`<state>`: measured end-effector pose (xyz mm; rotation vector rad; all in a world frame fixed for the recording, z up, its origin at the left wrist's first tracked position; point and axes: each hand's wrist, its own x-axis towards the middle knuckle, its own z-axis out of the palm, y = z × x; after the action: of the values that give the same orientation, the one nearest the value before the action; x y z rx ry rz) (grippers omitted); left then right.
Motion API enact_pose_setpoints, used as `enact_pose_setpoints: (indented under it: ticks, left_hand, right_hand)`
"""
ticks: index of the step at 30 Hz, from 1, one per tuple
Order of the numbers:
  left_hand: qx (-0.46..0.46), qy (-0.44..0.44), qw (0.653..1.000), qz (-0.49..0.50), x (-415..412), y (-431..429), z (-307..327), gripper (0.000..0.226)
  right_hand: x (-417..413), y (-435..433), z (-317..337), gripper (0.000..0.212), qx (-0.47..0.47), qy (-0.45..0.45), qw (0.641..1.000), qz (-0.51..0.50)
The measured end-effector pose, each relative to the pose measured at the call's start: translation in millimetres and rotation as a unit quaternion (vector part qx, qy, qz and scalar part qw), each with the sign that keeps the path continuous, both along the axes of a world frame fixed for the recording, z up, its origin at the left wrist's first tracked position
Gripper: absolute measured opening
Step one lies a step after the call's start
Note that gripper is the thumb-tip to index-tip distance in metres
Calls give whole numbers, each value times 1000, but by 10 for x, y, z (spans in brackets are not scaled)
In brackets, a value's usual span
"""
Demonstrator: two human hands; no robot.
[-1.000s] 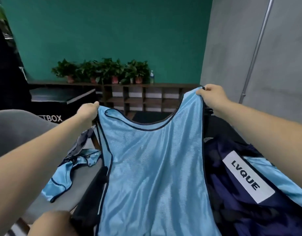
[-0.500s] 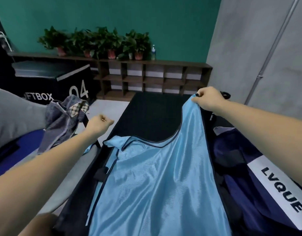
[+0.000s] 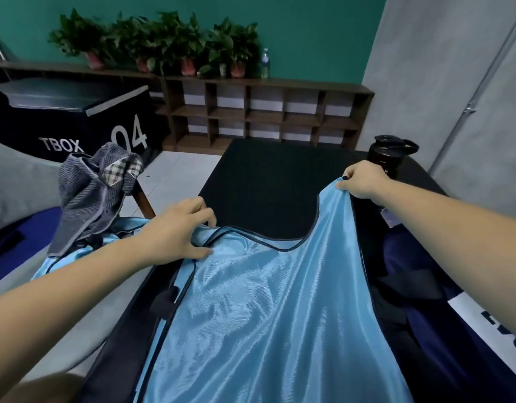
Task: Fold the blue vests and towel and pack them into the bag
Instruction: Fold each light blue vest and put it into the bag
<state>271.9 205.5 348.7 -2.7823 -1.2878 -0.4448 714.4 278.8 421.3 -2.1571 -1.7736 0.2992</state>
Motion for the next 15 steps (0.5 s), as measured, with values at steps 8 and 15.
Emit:
enact_pose_setpoints:
  ticks: [8, 15]
  left_hand:
    - [135, -69, 978, 142, 65, 415, 125, 47]
    - [-11, -163, 956, 244, 100, 536, -26, 19]
  right_hand:
    - [148, -66, -192, 17, -6, -97, 995, -26]
    - [159, -188, -268, 32, -64, -89, 994, -31]
